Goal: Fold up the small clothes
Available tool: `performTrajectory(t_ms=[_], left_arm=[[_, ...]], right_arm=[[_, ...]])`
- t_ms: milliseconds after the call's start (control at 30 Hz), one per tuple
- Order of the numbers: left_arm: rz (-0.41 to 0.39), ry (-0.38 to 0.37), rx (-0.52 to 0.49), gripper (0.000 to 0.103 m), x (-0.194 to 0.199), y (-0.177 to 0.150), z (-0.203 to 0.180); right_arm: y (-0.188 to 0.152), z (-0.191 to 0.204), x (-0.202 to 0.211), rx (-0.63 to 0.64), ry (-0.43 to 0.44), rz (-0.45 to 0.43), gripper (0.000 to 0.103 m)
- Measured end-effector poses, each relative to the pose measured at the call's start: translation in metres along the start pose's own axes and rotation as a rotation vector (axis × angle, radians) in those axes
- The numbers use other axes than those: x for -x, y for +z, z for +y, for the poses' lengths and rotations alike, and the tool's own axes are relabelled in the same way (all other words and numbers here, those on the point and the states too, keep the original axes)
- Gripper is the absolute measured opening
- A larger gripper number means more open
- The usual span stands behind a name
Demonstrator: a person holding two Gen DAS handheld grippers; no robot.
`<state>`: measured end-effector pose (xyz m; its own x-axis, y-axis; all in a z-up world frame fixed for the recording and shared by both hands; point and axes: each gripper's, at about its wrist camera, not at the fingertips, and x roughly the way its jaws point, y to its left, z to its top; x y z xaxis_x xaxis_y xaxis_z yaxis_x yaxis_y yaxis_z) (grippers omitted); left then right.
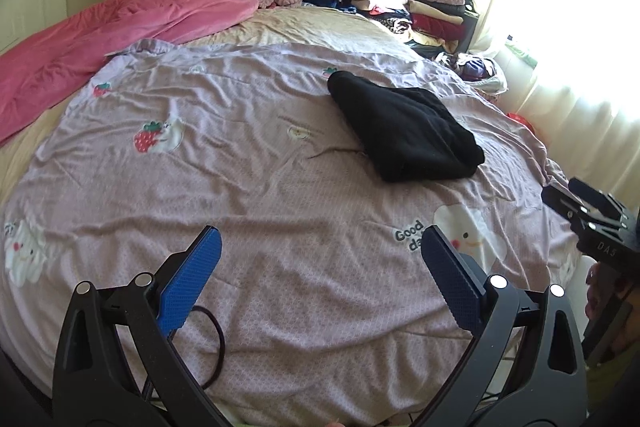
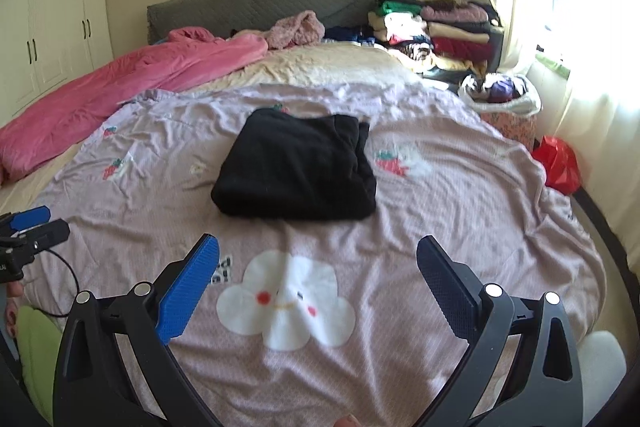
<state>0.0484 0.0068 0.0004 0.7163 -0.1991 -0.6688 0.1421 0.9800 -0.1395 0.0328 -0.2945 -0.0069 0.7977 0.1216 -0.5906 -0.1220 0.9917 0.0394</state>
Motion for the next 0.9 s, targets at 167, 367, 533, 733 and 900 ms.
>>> performTrajectory(t_ms=[167, 367, 533, 733, 900], left_arm=[[0.012, 0.009, 0.001, 0.094, -0.006, -0.004, 0.000], [0.021, 0.014, -0.010, 0.094, -0.012, -0.008, -0.002], [0.036, 0.023, -0.018, 0.094, -0.018, -0.014, -0.005], [0.030, 0.035, -0.028, 0.094, -0.024, -0.020, -0.009], [0.028, 0.040, -0.031, 0.094, -0.030, -0.026, -0.010]], right_arm=[[-0.011, 0.001, -0.014, -0.019, 0.012, 0.044, 0.099], [-0.015, 0.003, -0.020, -0.013, 0.023, 0.050, 0.099], [-0.018, 0.002, -0.024, -0.023, 0.025, 0.057, 0.099], [-0.023, 0.000, -0.028, -0.027, 0.016, 0.056, 0.099], [-0.029, 0.001, -0.033, -0.020, 0.022, 0.066, 0.099]])
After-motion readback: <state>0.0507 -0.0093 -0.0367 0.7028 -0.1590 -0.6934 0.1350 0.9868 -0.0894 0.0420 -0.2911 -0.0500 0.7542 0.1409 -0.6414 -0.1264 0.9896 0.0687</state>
